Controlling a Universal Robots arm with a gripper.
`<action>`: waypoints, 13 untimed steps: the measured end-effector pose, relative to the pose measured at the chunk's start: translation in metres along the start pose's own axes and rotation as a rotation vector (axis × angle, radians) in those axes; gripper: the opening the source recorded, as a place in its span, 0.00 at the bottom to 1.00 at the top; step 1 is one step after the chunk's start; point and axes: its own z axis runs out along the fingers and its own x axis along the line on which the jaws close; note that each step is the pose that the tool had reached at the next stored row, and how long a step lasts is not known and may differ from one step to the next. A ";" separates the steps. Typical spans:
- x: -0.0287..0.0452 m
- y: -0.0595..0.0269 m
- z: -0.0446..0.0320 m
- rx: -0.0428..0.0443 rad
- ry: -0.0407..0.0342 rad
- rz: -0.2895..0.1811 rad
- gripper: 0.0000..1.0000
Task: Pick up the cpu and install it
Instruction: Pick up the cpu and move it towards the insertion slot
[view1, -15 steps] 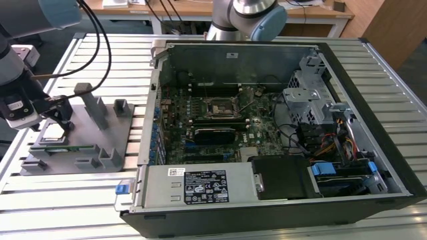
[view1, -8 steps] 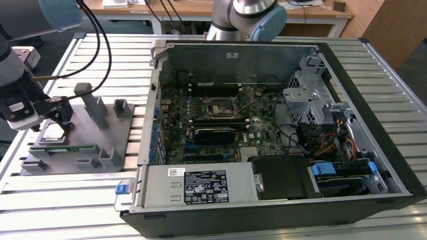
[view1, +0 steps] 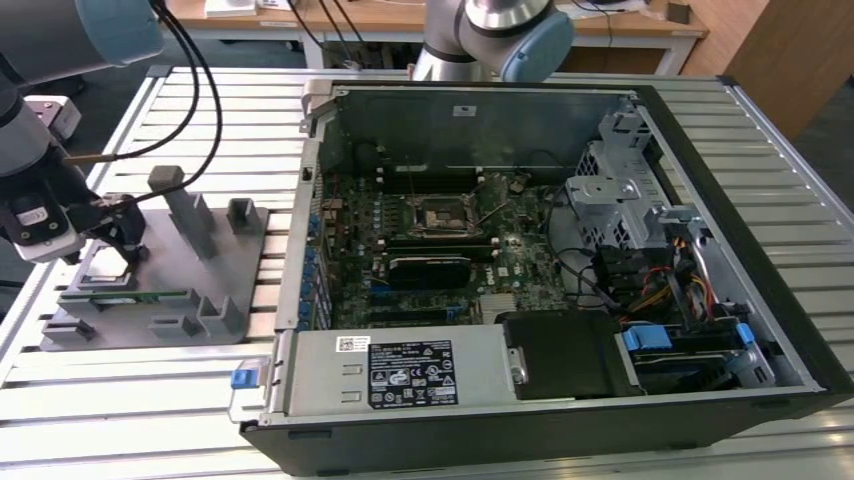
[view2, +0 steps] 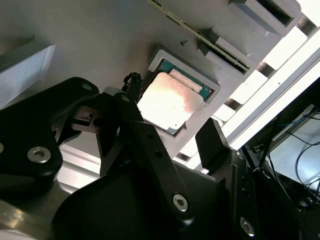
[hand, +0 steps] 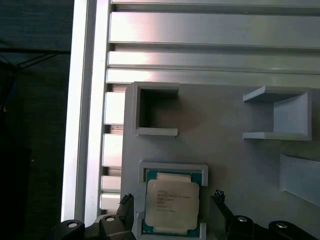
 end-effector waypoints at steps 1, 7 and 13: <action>0.0009 0.0012 0.0035 0.0000 -0.0003 0.005 0.70; 0.0039 0.0019 0.0076 -0.0006 -0.0012 0.022 0.70; 0.0051 0.0019 0.0085 -0.0014 -0.0033 0.057 0.70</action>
